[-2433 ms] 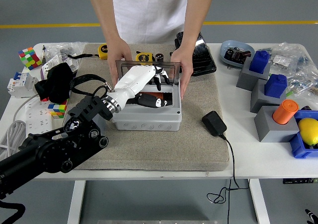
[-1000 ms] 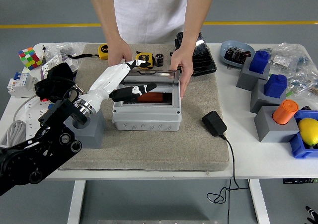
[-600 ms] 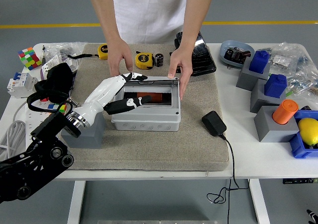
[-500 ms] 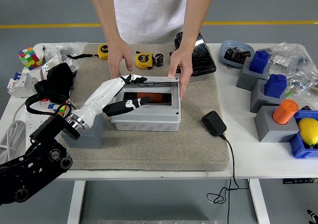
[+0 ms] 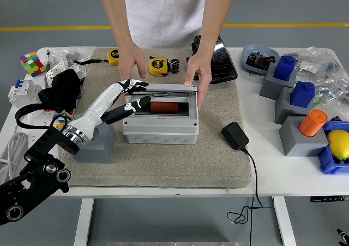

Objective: Fetch the battery,place it into the box,close the lid of the box

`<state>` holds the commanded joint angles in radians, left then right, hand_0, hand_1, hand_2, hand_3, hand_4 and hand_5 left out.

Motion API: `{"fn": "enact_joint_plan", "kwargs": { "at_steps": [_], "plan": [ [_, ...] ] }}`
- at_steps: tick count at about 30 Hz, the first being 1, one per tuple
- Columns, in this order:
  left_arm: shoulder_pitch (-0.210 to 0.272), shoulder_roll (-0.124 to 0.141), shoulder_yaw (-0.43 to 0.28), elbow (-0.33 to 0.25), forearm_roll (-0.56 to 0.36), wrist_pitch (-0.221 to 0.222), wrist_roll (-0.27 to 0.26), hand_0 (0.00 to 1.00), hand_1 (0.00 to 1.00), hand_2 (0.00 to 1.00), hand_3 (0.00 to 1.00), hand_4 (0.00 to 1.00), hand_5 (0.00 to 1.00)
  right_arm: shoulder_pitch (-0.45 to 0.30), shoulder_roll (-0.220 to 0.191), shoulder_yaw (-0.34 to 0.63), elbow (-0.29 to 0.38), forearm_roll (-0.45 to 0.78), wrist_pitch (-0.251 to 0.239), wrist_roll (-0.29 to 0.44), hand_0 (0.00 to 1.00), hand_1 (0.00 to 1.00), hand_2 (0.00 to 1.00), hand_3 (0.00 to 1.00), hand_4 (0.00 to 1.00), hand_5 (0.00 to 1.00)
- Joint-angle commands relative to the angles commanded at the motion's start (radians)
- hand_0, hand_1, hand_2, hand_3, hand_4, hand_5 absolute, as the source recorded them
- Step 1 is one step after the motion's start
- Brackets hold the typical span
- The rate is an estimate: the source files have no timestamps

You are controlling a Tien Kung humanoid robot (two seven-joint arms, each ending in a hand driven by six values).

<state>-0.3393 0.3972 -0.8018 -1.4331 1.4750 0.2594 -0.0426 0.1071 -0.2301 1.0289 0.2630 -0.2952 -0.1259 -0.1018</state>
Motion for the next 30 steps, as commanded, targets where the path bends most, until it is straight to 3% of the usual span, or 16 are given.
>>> {"fn": "enact_joint_plan", "kwargs": {
  "at_steps": [5,13,20,30],
  "plan": [
    [0.023,0.014,-0.003,-0.028,-0.005,-0.012,0.012,0.663,0.759,0.733,0.760,0.998,0.998,-0.001,0.000,0.003,0.003,-0.003,-0.001,0.002,0.634,0.656,0.647,0.534,0.943,0.435],
    [0.080,0.027,-0.100,-0.108,-0.026,-0.001,-0.010,0.643,0.751,0.726,0.754,0.998,0.998,-0.002,-0.004,0.008,0.000,-0.005,0.003,-0.006,0.635,0.656,0.648,0.534,0.943,0.435],
    [0.108,0.010,-0.208,-0.120,-0.008,0.008,-0.030,0.648,0.757,0.727,0.756,0.998,0.998,0.003,-0.001,0.011,0.001,-0.005,0.002,0.000,0.634,0.656,0.647,0.534,0.943,0.434],
    [0.143,-0.032,-0.449,-0.101,-0.033,0.040,-0.087,0.662,0.759,0.730,0.756,0.998,0.998,0.003,-0.004,0.006,-0.004,-0.003,0.010,-0.006,0.634,0.657,0.647,0.534,0.943,0.434]
  ]
}}
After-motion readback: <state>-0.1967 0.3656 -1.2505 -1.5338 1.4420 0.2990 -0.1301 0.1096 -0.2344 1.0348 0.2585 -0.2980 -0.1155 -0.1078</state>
